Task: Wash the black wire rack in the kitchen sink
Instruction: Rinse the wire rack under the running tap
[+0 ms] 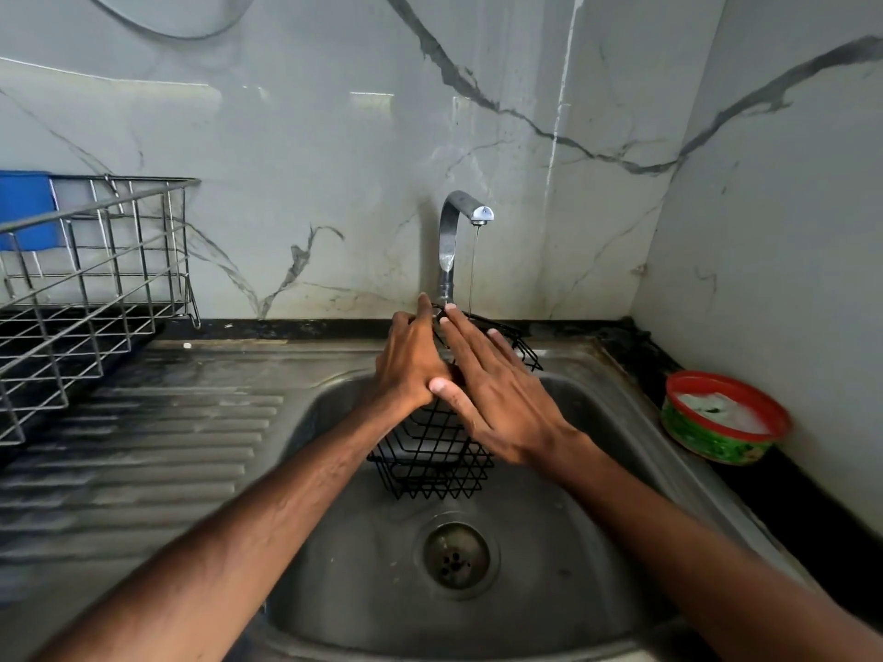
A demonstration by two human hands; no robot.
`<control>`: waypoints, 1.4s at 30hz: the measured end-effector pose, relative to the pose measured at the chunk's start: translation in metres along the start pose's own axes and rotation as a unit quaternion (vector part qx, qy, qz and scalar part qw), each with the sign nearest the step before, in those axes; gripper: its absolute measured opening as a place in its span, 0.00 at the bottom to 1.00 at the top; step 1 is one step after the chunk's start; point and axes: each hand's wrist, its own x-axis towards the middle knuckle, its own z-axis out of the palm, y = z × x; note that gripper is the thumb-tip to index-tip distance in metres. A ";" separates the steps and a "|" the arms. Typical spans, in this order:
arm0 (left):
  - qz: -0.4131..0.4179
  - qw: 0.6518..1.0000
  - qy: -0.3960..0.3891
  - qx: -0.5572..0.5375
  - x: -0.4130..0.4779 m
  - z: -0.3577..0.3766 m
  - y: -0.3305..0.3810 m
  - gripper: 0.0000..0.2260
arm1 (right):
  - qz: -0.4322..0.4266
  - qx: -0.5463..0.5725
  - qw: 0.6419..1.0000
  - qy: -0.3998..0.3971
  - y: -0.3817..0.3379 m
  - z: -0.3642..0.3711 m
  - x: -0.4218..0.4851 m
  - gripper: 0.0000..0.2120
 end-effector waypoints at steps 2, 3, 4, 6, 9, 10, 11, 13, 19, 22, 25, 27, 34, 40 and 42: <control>-0.021 1.000 -0.015 0.006 -0.001 -0.005 -0.002 0.46 | 0.017 -0.001 1.000 0.000 0.005 0.000 -0.001 0.32; -0.021 1.000 -0.013 0.006 -0.002 -0.006 -0.002 0.47 | 0.019 0.002 1.000 0.004 0.008 0.000 -0.001 0.31; -0.019 1.000 -0.012 0.007 -0.002 -0.006 -0.001 0.48 | 0.018 0.006 1.000 0.008 0.010 -0.001 -0.002 0.29; -0.008 1.000 -0.010 0.007 -0.003 -0.005 -0.001 0.50 | 0.013 0.018 1.000 0.016 0.013 -0.003 -0.003 0.27; -0.025 0.999 -0.020 -0.011 -0.001 -0.007 -0.002 0.56 | 0.045 0.050 0.997 0.033 0.025 -0.001 -0.007 0.27; -0.030 0.999 -0.019 -0.012 -0.001 -0.009 -0.003 0.58 | 0.068 0.057 0.995 0.038 0.032 0.000 -0.010 0.28; -0.035 0.999 -0.015 -0.011 -0.001 -0.011 -0.004 0.61 | 0.090 0.062 0.993 0.044 0.039 0.001 -0.013 0.28; -0.038 0.999 -0.012 -0.012 -0.002 -0.013 -0.004 0.65 | 0.129 0.063 0.988 0.048 0.045 0.001 -0.017 0.31; -0.025 1.000 -0.002 0.008 -0.001 -0.009 -0.002 0.42 | 0.053 0.061 0.997 0.011 -0.007 -0.001 -0.002 0.36; -0.027 1.000 -0.009 0.003 0.002 -0.011 -0.007 0.44 | 0.019 0.038 0.999 0.003 -0.003 0.001 0.000 0.33; -0.027 0.999 -0.021 -0.018 0.004 -0.010 -0.009 0.54 | 0.012 0.010 1.000 0.015 0.015 -0.001 -0.006 0.30; -0.029 0.999 -0.024 -0.026 0.003 -0.011 -0.009 0.60 | 0.055 0.028 0.998 0.023 0.028 -0.002 -0.011 0.30; -0.001 0.998 -0.031 -0.049 0.005 -0.016 -0.015 0.61 | 0.157 0.081 0.984 0.034 0.035 -0.006 -0.013 0.30; 0.020 0.997 -0.038 -0.057 0.010 -0.019 -0.021 0.41 | 0.068 0.105 0.992 -0.034 -0.008 -0.006 0.032 0.35; 0.036 0.997 -0.038 -0.052 0.011 -0.022 -0.024 0.44 | 0.080 0.132 0.986 -0.069 -0.006 -0.010 0.046 0.35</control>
